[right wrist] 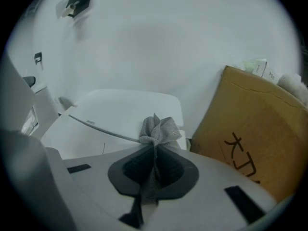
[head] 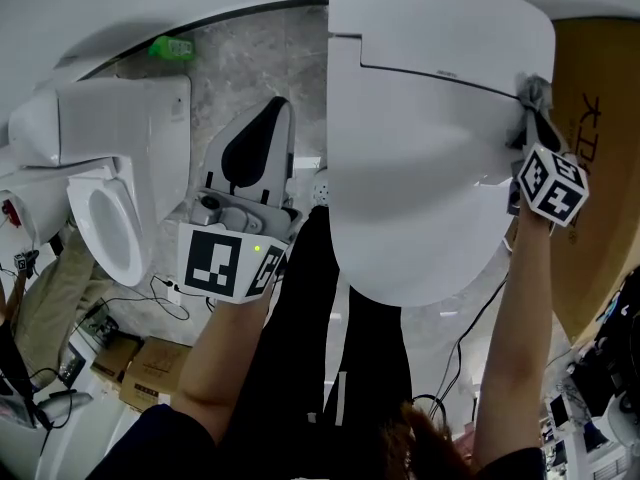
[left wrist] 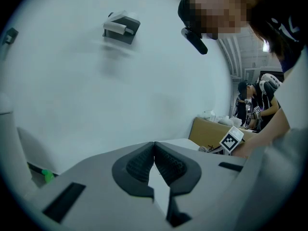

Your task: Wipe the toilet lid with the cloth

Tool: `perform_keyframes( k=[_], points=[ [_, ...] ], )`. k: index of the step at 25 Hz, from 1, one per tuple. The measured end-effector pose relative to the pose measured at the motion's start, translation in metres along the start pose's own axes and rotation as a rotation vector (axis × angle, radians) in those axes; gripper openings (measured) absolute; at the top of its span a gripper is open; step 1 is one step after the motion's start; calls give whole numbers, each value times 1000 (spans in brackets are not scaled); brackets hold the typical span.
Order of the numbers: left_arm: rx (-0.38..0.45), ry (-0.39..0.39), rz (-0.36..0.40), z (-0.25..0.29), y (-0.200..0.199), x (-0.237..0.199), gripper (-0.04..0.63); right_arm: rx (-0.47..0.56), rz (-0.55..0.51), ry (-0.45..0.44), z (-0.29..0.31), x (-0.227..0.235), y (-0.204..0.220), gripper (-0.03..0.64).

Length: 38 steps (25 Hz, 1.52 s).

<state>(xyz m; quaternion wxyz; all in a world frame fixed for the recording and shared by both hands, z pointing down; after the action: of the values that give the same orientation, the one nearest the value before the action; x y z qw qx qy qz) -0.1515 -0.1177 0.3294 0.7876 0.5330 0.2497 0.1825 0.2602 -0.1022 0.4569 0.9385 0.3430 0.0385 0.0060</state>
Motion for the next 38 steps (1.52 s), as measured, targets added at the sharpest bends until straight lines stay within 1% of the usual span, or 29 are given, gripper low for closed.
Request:
perform_keyframes(
  k=[7, 10, 17, 20, 22, 26, 31, 34, 38],
  points=[
    [5, -10, 6, -1, -1, -3, 20, 29, -160, -196, 0, -117, -14, 35],
    [8, -14, 8, -2, -3, -5, 20, 33, -192, -280, 1, -166, -23, 35],
    [10, -35, 6, -9, -2, -14, 20, 10, -268, -467, 1, -264, -36, 35],
    [10, -48, 5, -13, -1, -20, 20, -6, -319, -542, -3, -299, -36, 35],
    [10, -58, 4, -15, -1, -24, 20, -10, -349, -574, -5, -318, -33, 35],
    [10, -69, 5, -18, -1, -27, 20, -5, -395, -590, -10, -333, -30, 35],
    [10, -69, 11, -18, 0, -29, 20, 0, -419, -622, -10, -329, -28, 34],
    [9, -68, 12, -17, 0, -28, 20, 1, -433, -616, -9, -316, -27, 34],
    [7, -65, 7, -16, 2, -22, 20, 10, -389, -579, -10, -283, -24, 34]
  ],
)
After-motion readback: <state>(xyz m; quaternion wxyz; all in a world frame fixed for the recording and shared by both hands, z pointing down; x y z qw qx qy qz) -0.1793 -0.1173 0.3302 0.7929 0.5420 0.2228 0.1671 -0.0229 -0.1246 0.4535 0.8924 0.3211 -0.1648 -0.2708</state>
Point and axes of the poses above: the fingertips, and each gripper's own axes: z forward along the fingers, x to its right, y out of its underside, the point moved 6 cm from there along -z, backward along the fingers, and after that the axes turned 1 degree about y, right-handed, at the moved point
